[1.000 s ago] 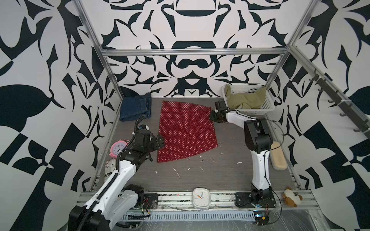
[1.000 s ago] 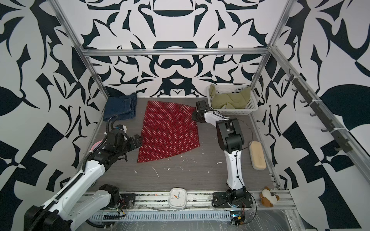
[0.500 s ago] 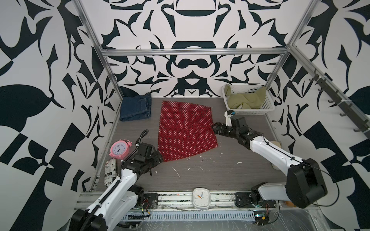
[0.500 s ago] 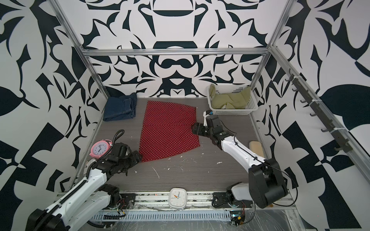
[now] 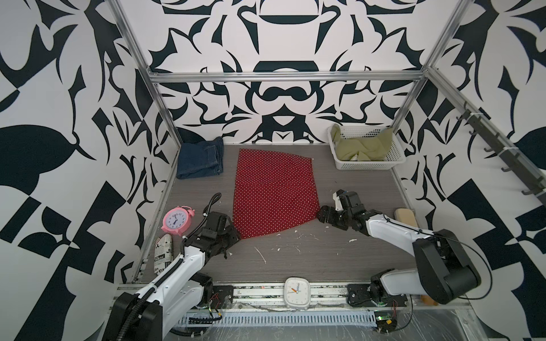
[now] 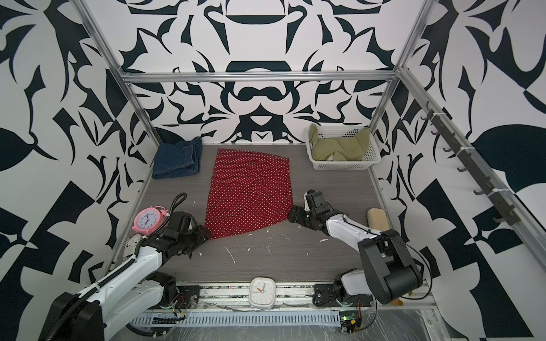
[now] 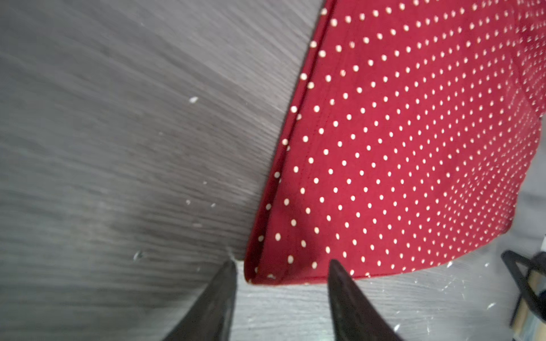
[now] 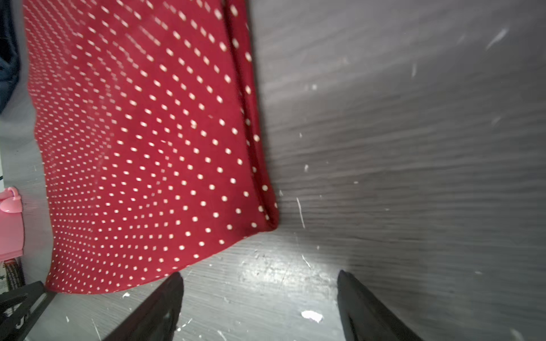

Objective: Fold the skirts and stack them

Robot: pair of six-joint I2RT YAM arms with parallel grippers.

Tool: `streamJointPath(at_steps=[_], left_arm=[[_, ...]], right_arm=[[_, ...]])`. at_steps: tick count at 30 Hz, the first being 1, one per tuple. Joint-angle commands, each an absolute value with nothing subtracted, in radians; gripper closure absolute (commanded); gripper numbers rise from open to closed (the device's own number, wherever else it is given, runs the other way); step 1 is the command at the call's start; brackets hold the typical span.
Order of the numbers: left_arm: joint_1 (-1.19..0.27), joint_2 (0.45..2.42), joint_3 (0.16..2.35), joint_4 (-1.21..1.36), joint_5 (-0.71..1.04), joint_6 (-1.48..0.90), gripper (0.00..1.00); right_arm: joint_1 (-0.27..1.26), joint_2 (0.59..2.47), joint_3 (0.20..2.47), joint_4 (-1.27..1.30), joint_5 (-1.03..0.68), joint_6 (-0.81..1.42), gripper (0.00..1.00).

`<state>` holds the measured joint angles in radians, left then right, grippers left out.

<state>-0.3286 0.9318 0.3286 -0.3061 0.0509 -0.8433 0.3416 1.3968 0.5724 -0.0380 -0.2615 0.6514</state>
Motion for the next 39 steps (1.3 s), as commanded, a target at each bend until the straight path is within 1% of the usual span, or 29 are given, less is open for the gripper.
streamJointPath(at_steps=[1,2,4,5,7,8,11,12,13,14,15,16,17,26,34,39], left_arm=[[-0.330,0.916,0.298,-0.276,0.051,-0.858,0.52],[-0.330,0.913,0.292,-0.269,0.051,-0.860,0.54],[-0.330,0.906,0.286,-0.260,0.054,-0.859,0.63],[-0.330,0.902,0.284,-0.260,0.048,-0.860,0.65],[-0.329,0.897,0.280,-0.255,0.042,-0.856,0.73],[-0.330,0.895,0.279,-0.256,0.039,-0.857,0.74],[-0.330,0.892,0.276,-0.250,0.032,-0.854,0.90],[-0.330,0.891,0.276,-0.247,0.029,-0.854,0.92],[-0.330,0.890,0.279,-0.248,0.025,-0.855,0.97],[-0.330,0.887,0.282,-0.252,0.022,-0.855,1.00],[-0.330,0.882,0.285,-0.257,0.020,-0.856,1.00],[-0.330,0.874,0.293,-0.268,0.018,-0.856,1.00],[-0.330,0.864,0.299,-0.280,0.016,-0.854,1.00],[-0.330,0.694,0.421,-0.445,-0.004,-0.834,1.00],[-0.330,0.526,0.544,-0.560,-0.032,-0.708,1.00],[-0.329,0.424,0.562,-0.572,0.037,-0.647,1.00]], right_arm=[[0.336,1.448,0.562,0.057,-0.322,0.703,0.15],[0.336,1.467,0.561,0.075,-0.330,0.708,0.15],[0.335,1.505,0.555,0.124,-0.357,0.723,0.23],[0.334,1.516,0.557,0.140,-0.368,0.730,0.26],[0.334,1.540,0.556,0.172,-0.385,0.742,0.35],[0.335,1.548,0.556,0.188,-0.392,0.749,0.40],[0.335,1.564,0.563,0.210,-0.400,0.753,0.56],[0.334,1.566,0.567,0.210,-0.400,0.753,0.66],[0.335,1.566,0.572,0.207,-0.404,0.756,0.81],[0.335,1.562,0.573,0.204,-0.406,0.756,0.90],[0.335,1.552,0.574,0.199,-0.406,0.757,0.96],[0.335,1.541,0.573,0.195,-0.406,0.761,0.99],[0.335,1.529,0.574,0.185,-0.407,0.765,1.00],[0.334,1.353,0.607,-0.006,-0.374,0.732,1.00],[0.328,1.223,0.600,-0.135,-0.353,0.715,1.00],[0.328,1.118,0.543,-0.225,-0.350,0.718,1.00]])
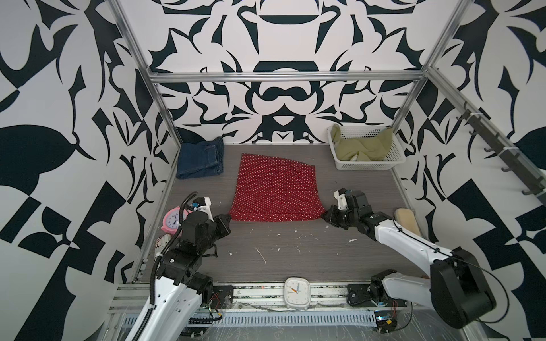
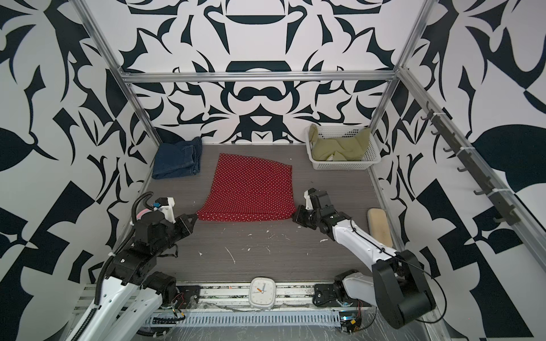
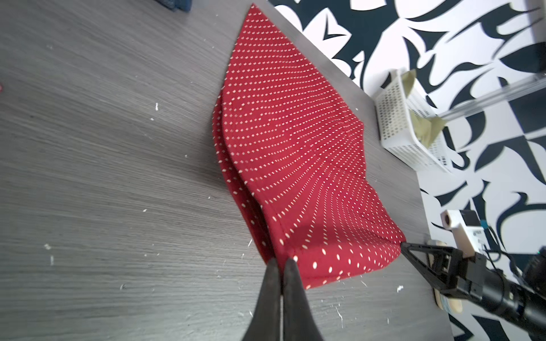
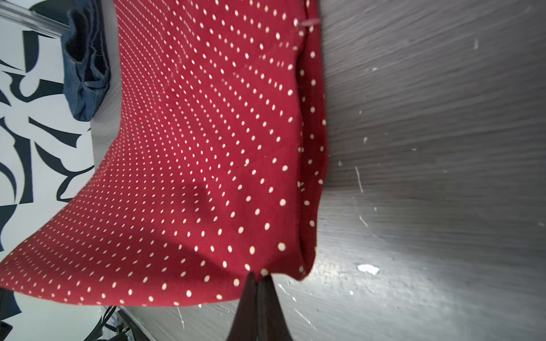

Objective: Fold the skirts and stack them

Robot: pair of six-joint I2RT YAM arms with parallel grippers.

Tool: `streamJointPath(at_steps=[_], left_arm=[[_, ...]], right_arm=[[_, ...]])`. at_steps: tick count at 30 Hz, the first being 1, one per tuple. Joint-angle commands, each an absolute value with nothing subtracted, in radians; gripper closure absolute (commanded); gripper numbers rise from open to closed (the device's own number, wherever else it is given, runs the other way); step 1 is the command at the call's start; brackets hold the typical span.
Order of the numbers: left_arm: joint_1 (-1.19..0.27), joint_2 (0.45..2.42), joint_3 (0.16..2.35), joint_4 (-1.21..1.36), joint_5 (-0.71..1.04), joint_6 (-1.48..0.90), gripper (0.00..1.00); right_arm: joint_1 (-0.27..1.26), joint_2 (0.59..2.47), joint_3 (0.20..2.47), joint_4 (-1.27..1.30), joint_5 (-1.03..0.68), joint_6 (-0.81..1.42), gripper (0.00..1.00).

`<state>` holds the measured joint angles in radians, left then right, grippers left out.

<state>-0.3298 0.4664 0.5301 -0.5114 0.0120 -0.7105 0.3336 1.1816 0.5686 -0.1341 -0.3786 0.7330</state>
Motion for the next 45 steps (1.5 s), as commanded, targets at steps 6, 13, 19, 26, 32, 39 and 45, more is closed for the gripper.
streamJointPath(at_steps=[6,13,19,26,32,39,45], left_arm=[[-0.330,0.210,0.551,-0.575,0.073,-0.674,1.00],[-0.330,0.185,0.552,-0.536,0.116,-0.676,1.00],[-0.330,0.360,0.592,-0.420,0.043,-0.599,1.00],[-0.330,0.590,0.610,-0.267,-0.072,-0.532,1.00],[-0.327,0.761,0.680,-0.201,-0.127,-0.416,1.00],[-0.312,0.830,0.748,-0.208,-0.172,-0.350,1.00],[-0.310,0.866,0.834,-0.253,-0.157,-0.292,1.00]], right_arm=[[0.328,0.846,0.476,-0.433,-0.335,0.727,1.00],[0.329,0.749,0.570,-0.527,-0.312,0.721,1.00],[0.328,0.945,0.756,-0.431,-0.287,0.661,1.00],[0.327,1.203,0.975,-0.404,-0.241,0.580,1.00],[0.296,1.353,1.071,-0.384,-0.227,0.548,1.00],[0.247,1.388,1.082,-0.351,-0.250,0.556,1.00],[0.242,1.375,1.113,-0.367,-0.259,0.548,1.00]])
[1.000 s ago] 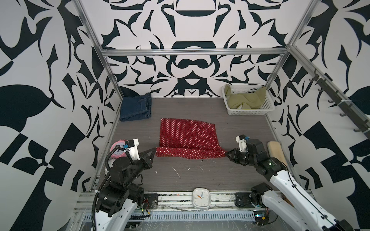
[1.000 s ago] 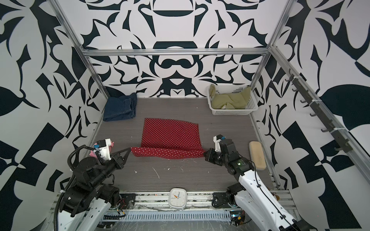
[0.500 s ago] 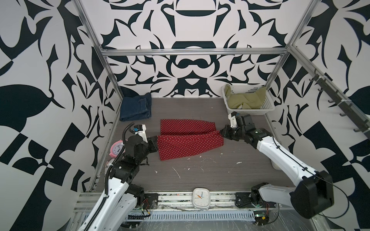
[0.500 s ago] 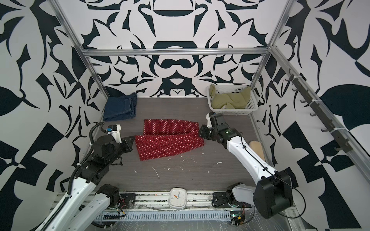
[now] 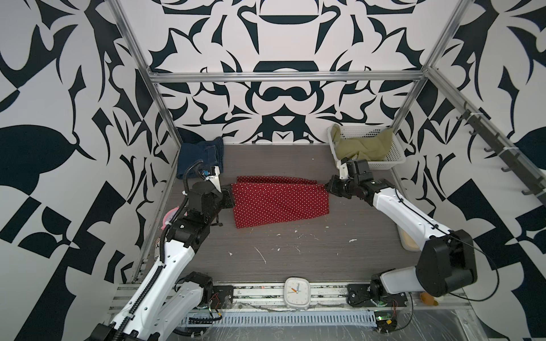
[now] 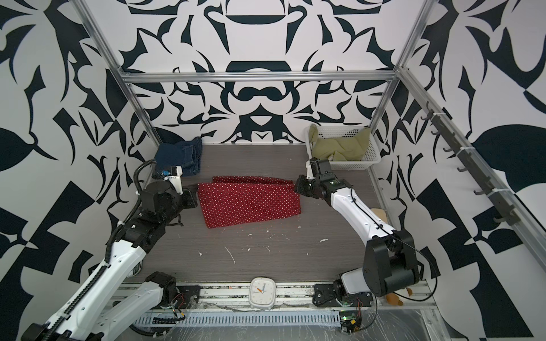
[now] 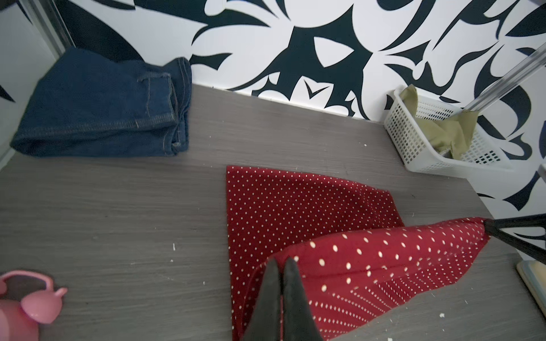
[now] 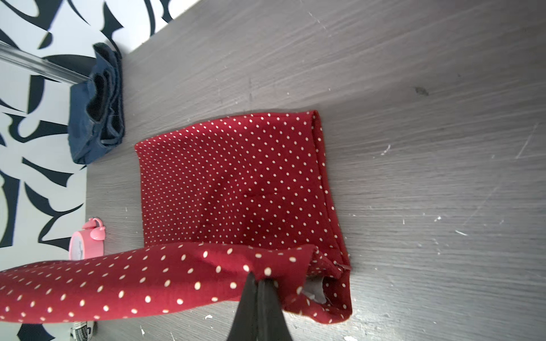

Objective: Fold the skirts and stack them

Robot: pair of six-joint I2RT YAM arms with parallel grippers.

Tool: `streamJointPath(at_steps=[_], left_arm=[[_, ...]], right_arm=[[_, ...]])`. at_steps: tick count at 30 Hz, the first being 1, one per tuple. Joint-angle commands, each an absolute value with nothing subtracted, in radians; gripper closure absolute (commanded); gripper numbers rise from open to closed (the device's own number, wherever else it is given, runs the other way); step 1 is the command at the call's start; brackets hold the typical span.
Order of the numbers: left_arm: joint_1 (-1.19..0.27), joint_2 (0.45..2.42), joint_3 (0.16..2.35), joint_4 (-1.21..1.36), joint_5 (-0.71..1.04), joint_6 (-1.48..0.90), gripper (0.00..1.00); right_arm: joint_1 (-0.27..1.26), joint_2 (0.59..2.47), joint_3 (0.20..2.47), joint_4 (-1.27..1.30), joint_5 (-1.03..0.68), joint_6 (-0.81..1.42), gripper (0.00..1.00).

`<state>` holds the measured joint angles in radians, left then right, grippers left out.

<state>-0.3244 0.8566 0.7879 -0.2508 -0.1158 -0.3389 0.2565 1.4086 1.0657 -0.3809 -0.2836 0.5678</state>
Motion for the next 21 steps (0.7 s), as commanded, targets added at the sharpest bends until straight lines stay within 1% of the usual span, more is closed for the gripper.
streamJointPath(at_steps=[1,5,12,16,21], left_arm=[[-0.310,0.872,0.837,-0.245,-0.155,-0.285,1.00],[-0.311,0.903,0.820,-0.222,-0.183,-0.274,1.00],[-0.307,0.952,0.795,-0.216,-0.178,-0.276,1.00],[-0.308,0.885,0.810,-0.282,-0.148,-0.319,1.00],[-0.308,0.745,0.781,-0.395,-0.020,-0.451,1.00]], right_arm=[[0.241,1.376,1.110,-0.364,-0.259,0.547,1.00],[0.234,1.400,1.091,-0.338,-0.250,0.550,1.00],[0.231,1.422,1.063,-0.314,-0.270,0.550,1.00],[0.232,1.347,1.025,-0.310,-0.305,0.534,1.00],[0.231,1.195,0.902,-0.347,-0.348,0.525,1.00]])
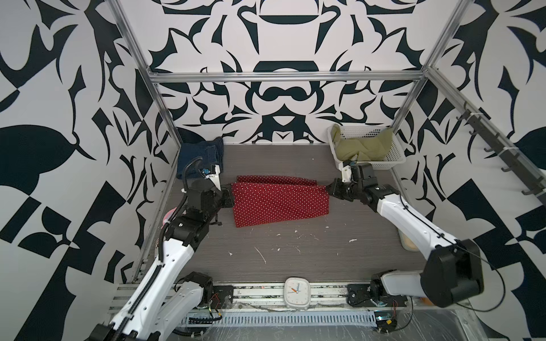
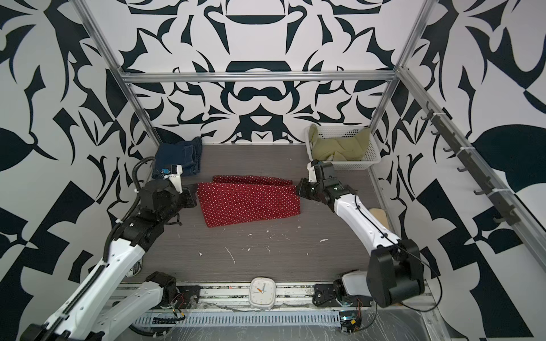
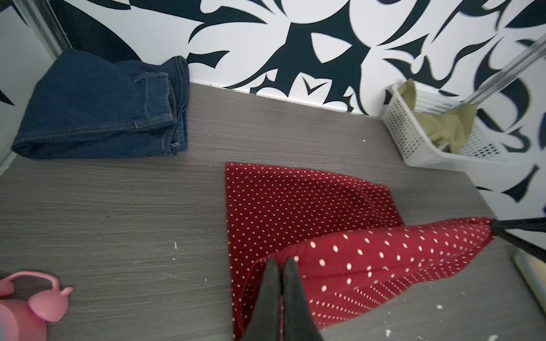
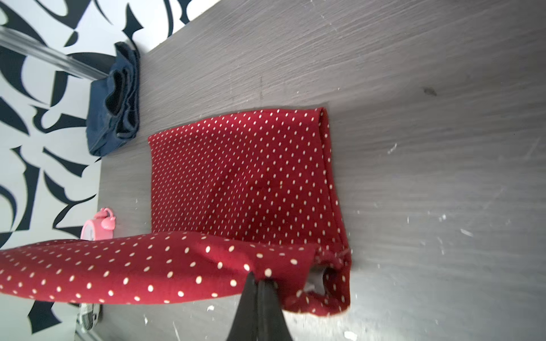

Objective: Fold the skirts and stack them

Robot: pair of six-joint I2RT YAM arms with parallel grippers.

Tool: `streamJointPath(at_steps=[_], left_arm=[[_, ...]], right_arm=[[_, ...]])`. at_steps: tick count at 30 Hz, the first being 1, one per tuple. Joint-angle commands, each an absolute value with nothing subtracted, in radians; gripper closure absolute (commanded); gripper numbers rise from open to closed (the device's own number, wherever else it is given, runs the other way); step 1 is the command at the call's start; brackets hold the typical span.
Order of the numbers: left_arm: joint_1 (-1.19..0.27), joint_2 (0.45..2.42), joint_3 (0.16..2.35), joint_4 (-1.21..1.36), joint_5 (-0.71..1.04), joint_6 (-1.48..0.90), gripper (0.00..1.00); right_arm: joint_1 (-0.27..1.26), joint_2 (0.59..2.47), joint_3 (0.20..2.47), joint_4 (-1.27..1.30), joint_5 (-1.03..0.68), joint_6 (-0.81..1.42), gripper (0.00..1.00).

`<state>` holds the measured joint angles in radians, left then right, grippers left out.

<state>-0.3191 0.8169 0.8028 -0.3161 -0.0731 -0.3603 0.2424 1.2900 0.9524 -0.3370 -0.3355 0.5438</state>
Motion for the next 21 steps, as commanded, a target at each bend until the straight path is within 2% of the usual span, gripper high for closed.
streamJointPath(at_steps=[1,8,14,17,21], left_arm=[[-0.309,0.715,0.756,-0.420,0.019,-0.499,1.00],[-0.321,0.434,0.471,-0.498,0.219,-0.832,1.00],[-0.327,0.234,0.424,-0.605,0.202,-0.902,1.00],[-0.327,0.220,0.424,-0.610,0.156,-0.906,1.00],[-0.327,0.291,0.469,-0.565,0.122,-0.843,1.00]], right_arm=[[0.232,1.160,0.859,-0.344,-0.369,0.532,1.00],[0.236,0.877,0.518,-0.395,-0.379,0.549,1.00],[0.235,0.664,0.374,-0.453,-0.416,0.583,1.00],[0.237,0.617,0.362,-0.449,-0.406,0.601,1.00],[0.236,0.668,0.430,-0.414,-0.377,0.594,1.00]])
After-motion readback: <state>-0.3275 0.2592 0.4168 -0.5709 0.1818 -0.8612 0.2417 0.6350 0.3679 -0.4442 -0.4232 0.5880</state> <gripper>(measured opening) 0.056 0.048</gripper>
